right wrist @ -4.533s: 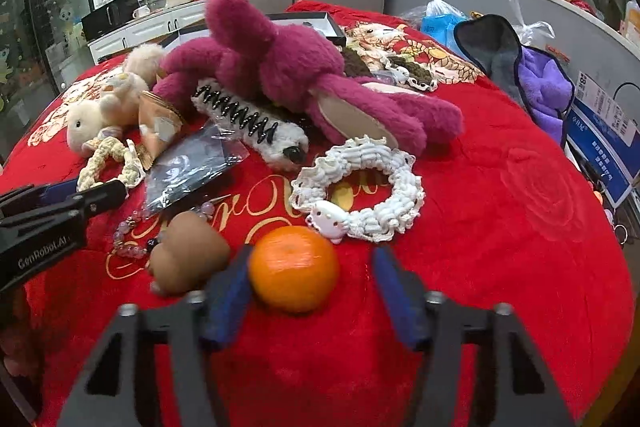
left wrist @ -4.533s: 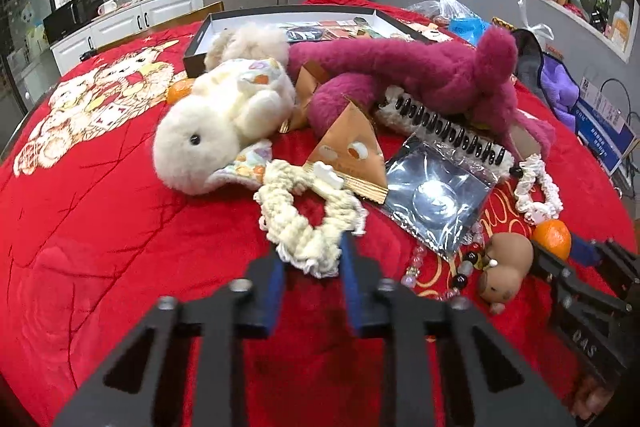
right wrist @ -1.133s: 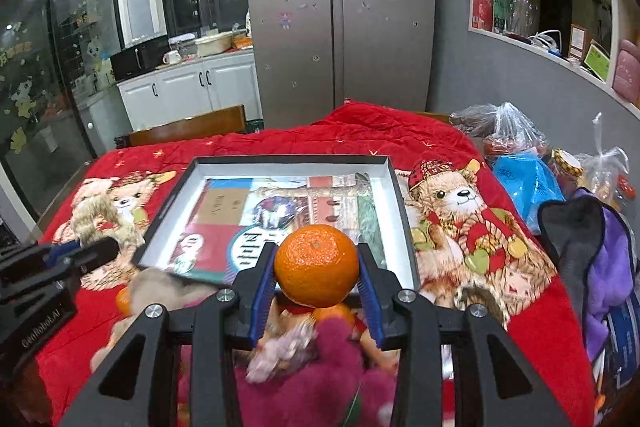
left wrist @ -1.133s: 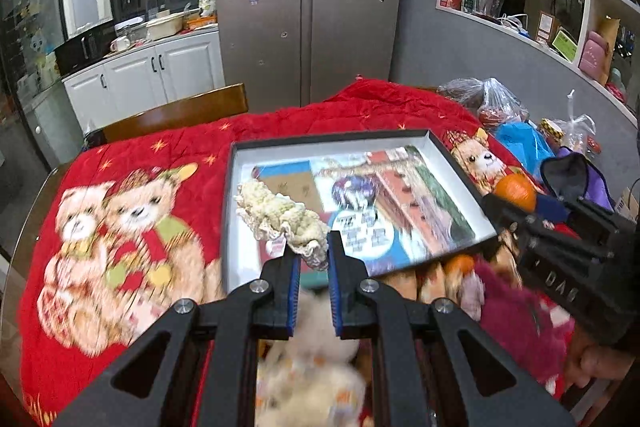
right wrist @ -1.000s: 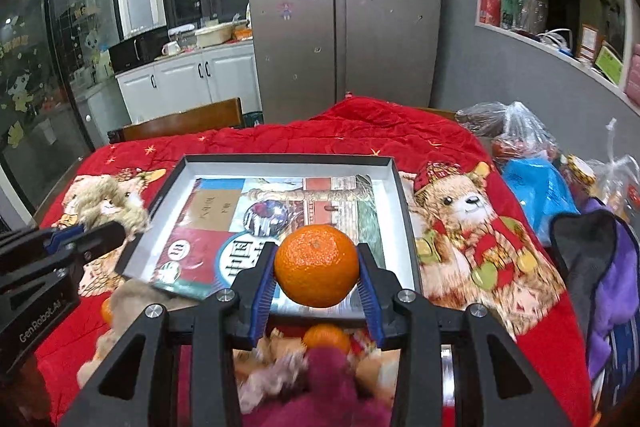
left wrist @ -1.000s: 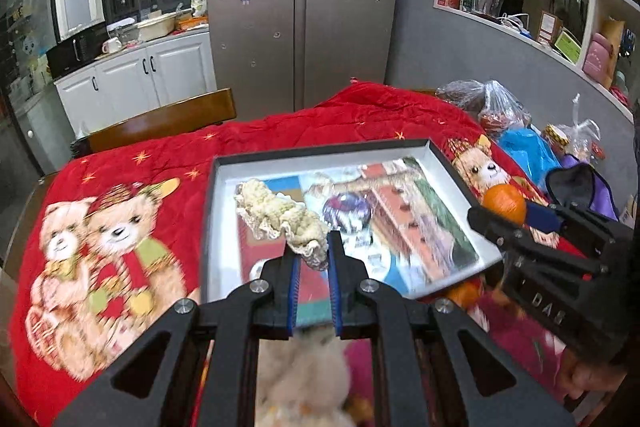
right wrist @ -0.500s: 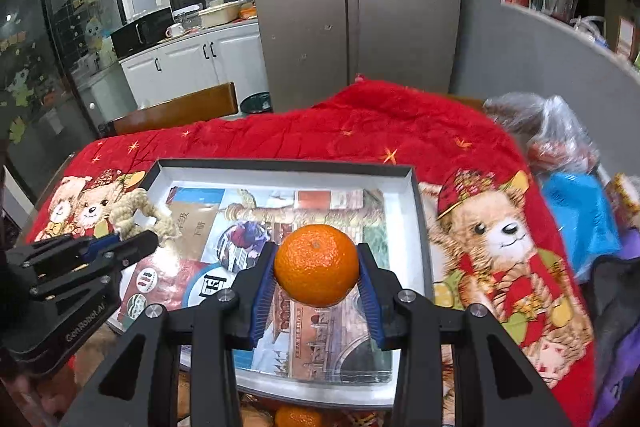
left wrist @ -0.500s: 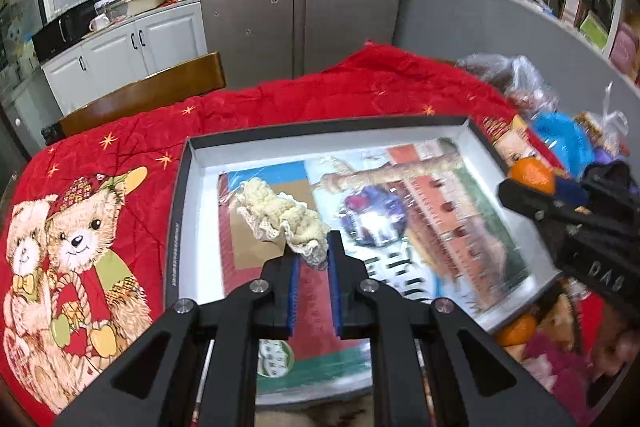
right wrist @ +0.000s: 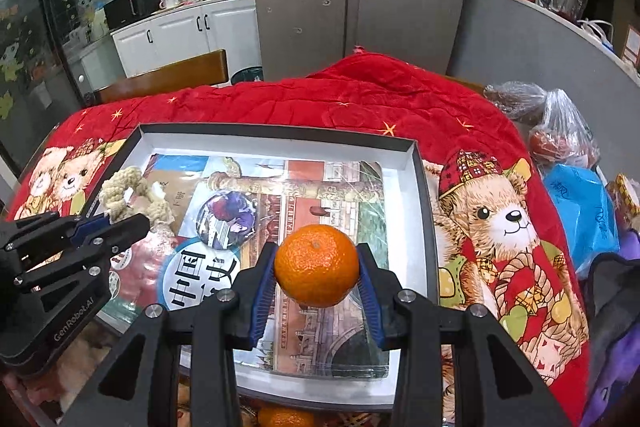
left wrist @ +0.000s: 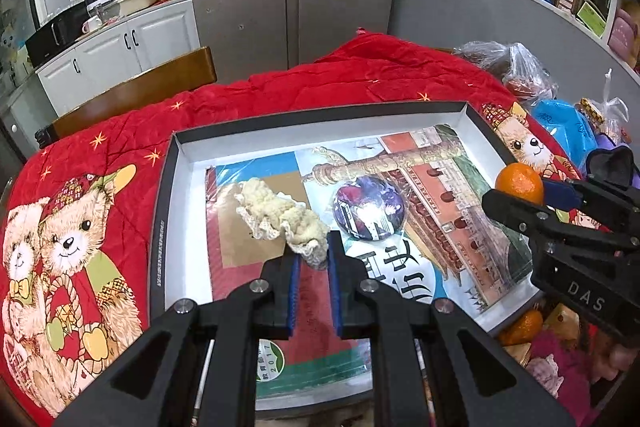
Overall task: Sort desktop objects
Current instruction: 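Lower and release the orange and scrunchie into the tray with both tools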
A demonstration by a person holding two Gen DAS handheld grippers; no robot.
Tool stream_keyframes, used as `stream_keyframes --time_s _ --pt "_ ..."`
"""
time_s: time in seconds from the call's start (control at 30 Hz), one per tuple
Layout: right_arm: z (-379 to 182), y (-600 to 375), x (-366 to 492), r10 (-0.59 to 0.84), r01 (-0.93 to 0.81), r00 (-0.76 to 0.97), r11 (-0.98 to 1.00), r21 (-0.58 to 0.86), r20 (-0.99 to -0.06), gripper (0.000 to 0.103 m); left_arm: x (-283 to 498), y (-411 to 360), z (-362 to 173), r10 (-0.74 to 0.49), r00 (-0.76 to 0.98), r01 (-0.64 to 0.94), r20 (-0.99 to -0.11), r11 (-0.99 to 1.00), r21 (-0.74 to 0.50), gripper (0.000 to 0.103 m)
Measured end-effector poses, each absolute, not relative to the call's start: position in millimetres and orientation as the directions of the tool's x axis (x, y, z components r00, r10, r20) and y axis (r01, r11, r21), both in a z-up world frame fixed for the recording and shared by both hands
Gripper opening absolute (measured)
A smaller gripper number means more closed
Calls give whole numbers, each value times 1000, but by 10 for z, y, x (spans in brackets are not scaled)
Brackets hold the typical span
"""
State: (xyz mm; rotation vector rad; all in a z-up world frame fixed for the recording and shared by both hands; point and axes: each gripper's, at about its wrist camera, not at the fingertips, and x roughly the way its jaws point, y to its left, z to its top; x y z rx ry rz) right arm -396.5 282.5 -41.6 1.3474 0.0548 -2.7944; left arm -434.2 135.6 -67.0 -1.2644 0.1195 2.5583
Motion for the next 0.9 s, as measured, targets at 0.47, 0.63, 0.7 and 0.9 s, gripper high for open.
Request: stream_keyframes --time_s 0.47,0.63,0.7,0.9 --pt "-532 2869 -4019 -54 49 -573 -998 31 -818 39 -4357 1350 -711 216 -561 -294 -799 -954 -52 13" --pt "-567 2897 -4038 -63 39 -557 -998 50 -828 39 -4361 1362 -717 211 -558 -295 -802 -954 -46 15" --pt "-576 2897 -4045 -68 41 -551 -998 54 -832 40 -4367 1355 -721 205 -556 -287 -805 -957 -45 44" --pt "-555 2778 -4041 -37 68 -552 -998 -2 -833 69 -4369 1286 -661 210 -575 -262 -791 -963 -65 71"
